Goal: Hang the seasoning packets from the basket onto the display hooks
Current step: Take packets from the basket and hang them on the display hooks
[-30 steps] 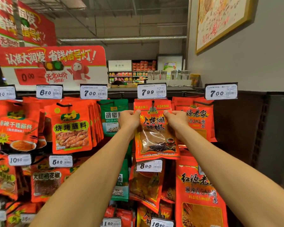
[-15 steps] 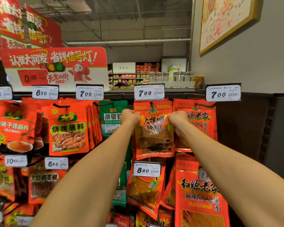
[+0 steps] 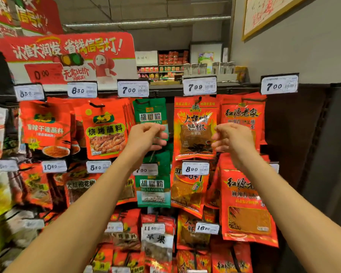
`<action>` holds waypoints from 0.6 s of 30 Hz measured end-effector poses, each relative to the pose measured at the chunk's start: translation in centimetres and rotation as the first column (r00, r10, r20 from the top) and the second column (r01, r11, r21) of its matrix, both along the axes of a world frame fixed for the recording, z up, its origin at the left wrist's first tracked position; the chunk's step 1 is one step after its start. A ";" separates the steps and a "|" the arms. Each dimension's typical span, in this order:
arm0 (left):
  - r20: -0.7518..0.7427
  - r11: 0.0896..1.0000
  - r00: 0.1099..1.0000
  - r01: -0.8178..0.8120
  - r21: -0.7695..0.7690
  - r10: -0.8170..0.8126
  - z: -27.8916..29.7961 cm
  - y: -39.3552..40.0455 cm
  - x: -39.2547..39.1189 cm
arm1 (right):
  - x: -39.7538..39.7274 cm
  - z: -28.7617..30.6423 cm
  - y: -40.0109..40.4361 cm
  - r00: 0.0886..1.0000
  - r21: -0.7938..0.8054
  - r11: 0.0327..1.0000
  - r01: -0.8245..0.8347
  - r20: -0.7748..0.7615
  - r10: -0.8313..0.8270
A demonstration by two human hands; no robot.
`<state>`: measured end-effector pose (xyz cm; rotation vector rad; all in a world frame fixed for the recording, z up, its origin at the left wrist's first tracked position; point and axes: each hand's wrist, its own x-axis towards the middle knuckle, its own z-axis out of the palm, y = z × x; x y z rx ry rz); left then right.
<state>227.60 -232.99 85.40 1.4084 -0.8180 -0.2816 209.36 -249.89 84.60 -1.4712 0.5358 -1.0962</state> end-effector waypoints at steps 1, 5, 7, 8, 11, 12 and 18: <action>-0.018 1.000 1.000 0.017 -0.005 -0.017 -0.8 1.6 0.3 | -0.6 -0.6 1.2 1.000 0.019 1.000 -0.008 0.020 0.007; -0.115 0.997 0.991 0.073 0.017 -0.070 -5.0 6.9 1.5 | -1.9 -4.1 5.9 1.000 0.106 0.994 -0.005 0.022 0.002; -0.174 0.993 0.980 0.111 0.052 -0.100 -7.5 8.9 1.9 | -2.1 -6.8 8.0 1.000 0.155 0.988 0.003 -0.021 0.000; -0.199 0.990 0.974 0.122 0.069 -0.106 -8.8 9.8 2.1 | -2.2 -8.2 8.9 0.999 0.176 0.984 0.009 -0.049 0.000; -0.277 0.982 0.957 0.129 0.140 -0.087 -13.5 12.0 2.7 | -2.2 -13.2 11.4 0.989 0.268 0.963 0.032 -0.151 0.010; -0.307 0.978 0.949 0.122 0.172 -0.065 -15.4 12.7 2.9 | -2.2 -15.0 12.0 0.983 0.306 0.951 0.040 -0.181 0.017; -0.463 0.926 0.875 0.050 0.373 0.139 -27.1 16.8 3.9 | -1.8 -26.1 14.2 0.926 0.443 0.895 0.054 -0.359 0.122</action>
